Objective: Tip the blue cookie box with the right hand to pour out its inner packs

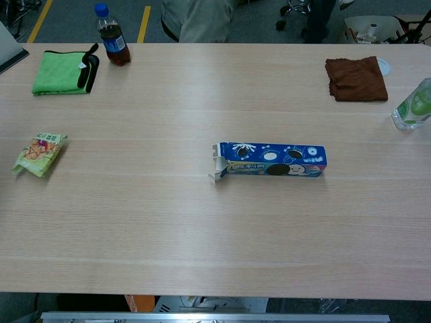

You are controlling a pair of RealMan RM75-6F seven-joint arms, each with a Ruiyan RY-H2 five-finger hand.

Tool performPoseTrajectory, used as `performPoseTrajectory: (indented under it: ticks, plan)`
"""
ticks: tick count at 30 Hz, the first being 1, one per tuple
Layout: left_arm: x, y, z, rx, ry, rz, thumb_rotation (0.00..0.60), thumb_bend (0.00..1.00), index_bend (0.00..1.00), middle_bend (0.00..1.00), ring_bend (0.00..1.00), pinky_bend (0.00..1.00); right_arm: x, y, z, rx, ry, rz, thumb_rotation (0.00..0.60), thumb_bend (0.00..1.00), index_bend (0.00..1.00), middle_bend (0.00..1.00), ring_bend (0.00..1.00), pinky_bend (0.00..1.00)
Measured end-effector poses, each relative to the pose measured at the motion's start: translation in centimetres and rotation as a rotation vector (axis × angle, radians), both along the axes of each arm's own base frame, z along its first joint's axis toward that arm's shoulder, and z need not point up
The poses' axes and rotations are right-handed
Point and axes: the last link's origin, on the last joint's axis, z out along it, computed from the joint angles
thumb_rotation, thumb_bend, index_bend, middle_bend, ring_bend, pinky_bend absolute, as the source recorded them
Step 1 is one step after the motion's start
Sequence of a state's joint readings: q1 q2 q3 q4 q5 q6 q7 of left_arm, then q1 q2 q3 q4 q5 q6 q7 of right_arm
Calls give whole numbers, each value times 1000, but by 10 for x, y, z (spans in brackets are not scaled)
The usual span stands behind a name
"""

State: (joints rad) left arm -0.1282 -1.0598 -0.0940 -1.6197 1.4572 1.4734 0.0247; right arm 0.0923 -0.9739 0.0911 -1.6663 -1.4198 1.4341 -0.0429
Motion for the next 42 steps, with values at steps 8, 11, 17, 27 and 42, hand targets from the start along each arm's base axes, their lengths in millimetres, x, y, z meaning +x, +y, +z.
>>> performPoseTrajectory:
  ticks: [8, 11, 17, 27, 42]
  plan:
    - [-2, 4, 2, 10, 4, 12, 600, 43, 134, 98, 141, 167, 5, -2, -2, 22, 12, 19, 600, 100, 80, 219, 225, 420]
    - [-2, 2, 5, 11, 6, 10, 600, 43, 134, 98, 141, 167, 11, -5, -1, 29, 5, 44, 600, 100, 79, 219, 225, 420]
    - [0, 2, 12, 0, 39, 2, 600, 43, 134, 98, 141, 167, 24, -19, -8, 100, 40, 111, 600, 100, 80, 219, 225, 419]
    - [3, -5, 13, -20, 46, 9, 600, 43, 134, 90, 141, 167, 58, -51, -44, 274, 72, 218, 600, 5, 79, 219, 225, 419]
    - [0, -20, 17, -21, 38, 15, 600, 43, 134, 89, 141, 167, 104, -63, -148, 573, 114, 313, 600, 0, 79, 214, 223, 407]
